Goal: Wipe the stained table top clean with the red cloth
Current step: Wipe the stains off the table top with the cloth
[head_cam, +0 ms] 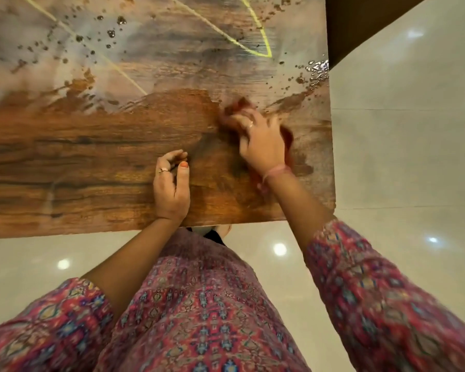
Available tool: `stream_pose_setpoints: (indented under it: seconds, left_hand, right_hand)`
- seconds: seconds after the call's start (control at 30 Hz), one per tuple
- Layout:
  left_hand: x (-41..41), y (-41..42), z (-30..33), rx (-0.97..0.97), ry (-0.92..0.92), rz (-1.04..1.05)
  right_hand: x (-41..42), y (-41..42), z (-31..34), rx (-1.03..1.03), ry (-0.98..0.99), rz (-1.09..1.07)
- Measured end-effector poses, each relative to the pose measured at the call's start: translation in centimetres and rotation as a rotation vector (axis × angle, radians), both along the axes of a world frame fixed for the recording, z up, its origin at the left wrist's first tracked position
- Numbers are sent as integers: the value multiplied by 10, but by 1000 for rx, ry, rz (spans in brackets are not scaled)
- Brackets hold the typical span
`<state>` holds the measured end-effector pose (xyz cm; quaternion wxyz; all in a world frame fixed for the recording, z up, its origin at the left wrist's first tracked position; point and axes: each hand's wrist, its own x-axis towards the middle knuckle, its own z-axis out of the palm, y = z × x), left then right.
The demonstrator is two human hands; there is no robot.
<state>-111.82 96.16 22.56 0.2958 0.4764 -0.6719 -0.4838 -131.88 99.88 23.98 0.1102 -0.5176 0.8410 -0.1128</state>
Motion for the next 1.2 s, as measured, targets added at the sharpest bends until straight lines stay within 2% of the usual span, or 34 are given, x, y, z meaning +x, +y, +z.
stream_pose_setpoints:
  seconds: [0.1,0.17,0.3,0.37,0.43,0.57,0.7,0.73,0.87,0.93,1.07,1.1,1.2]
  left_hand:
    - [1,0,1,25,38,1]
    - [1,1,1,37,47,-1]
    - [4,-4,2,48,45,-4]
    - [3,-4,2,73,58,-5]
    - [4,-5,3,95,67,-10]
    - [9,-6,4,102,68,-46]
    - [10,-6,5,93,57,-44]
    - [10,-6,6,100,54,-43]
    - [10,-9,8,147,46,-47]
    - [10,-8,7,121,30,-94]
    - [12,-8,7,126,46,-147]
    - [12,-9,8,142,44,-149]
    - [14,-10,8,128,38,-189]
  right_hand:
    - [-26,-48,0,-20,-49,-216]
    - [-14,-48,3,-53,-104,-285]
    - [65,28,8,-72,-178,10]
    - [78,63,13,-34,-225,64]
    - [64,61,14,13,-230,83]
    - [12,-22,5,26,-118,-113]
    - [-14,-90,3,-10,-152,-368]
    - [-4,-90,4,-18,-170,-368]
    - [71,-16,6,-10,-218,-54]
    - [91,34,7,-21,-265,-54]
    - [51,57,10,-31,-284,-34]
    - [31,47,7,-41,-245,-86]
    - [-39,1,-1,-49,-150,-419]
